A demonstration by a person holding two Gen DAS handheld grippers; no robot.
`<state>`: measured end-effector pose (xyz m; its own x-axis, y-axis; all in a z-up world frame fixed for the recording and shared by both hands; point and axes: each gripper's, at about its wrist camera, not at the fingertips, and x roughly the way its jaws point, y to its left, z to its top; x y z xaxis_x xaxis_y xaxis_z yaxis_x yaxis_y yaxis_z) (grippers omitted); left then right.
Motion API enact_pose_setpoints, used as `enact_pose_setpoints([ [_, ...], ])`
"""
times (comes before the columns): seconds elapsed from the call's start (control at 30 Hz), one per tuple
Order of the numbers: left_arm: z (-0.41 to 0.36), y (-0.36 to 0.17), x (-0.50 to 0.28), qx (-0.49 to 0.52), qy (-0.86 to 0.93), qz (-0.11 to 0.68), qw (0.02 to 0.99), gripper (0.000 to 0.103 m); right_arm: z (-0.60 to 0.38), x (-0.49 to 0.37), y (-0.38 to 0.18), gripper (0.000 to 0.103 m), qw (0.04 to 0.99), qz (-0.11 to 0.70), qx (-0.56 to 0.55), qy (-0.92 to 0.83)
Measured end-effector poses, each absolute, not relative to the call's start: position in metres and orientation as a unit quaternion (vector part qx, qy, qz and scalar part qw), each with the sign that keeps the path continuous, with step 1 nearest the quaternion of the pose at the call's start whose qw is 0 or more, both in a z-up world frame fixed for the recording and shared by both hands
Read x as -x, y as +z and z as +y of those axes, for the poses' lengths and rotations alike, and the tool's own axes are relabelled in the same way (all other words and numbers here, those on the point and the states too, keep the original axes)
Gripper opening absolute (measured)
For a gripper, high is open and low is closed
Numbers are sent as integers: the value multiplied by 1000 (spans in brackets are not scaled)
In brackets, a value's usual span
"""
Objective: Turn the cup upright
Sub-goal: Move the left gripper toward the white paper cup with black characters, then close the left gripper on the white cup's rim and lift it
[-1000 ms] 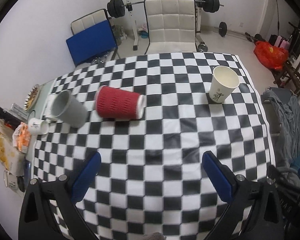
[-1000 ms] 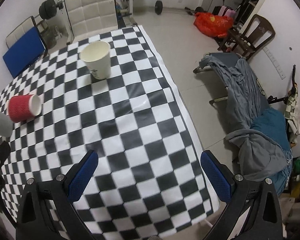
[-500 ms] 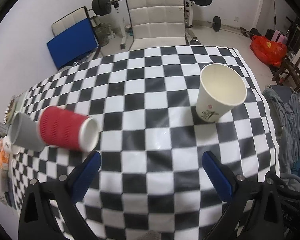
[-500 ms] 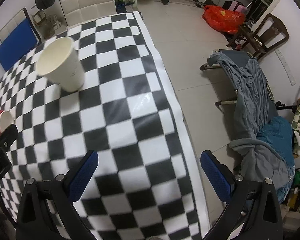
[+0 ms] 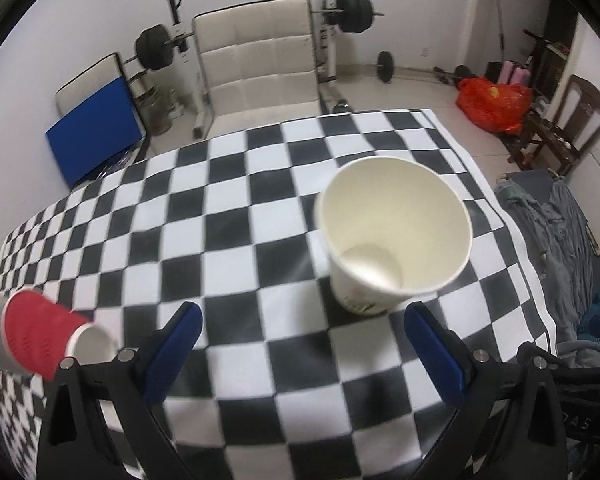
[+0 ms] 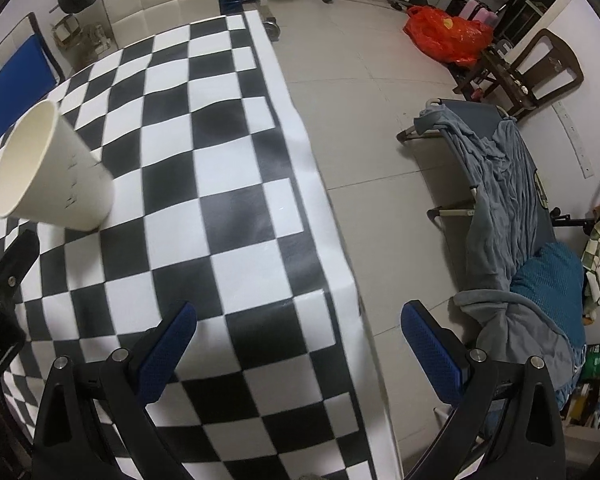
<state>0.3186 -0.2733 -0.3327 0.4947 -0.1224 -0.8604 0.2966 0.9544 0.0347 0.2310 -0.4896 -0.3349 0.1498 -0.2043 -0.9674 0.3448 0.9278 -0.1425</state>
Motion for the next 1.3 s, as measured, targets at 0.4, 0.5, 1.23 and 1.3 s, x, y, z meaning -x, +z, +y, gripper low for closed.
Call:
enact_pose_setpoints([
  [0.4,-300,-349,-345,-90,-178,467,862,103,-507,-247,-350,103,759,626,-35,-179],
  [0.5,-303,-351,-352,-84,-183,462,864,103,-507,-253,-352,103,759,626,-34,-178],
  [1.23,-272,-307,-334,-37,-194,495,846,61,-493,-238,-339,103,756,631,-50,-166],
  [1.3,-262,-301,-325,-33,-190,515,835,61,-484,-229,-334,103,754,635,-49,-160],
])
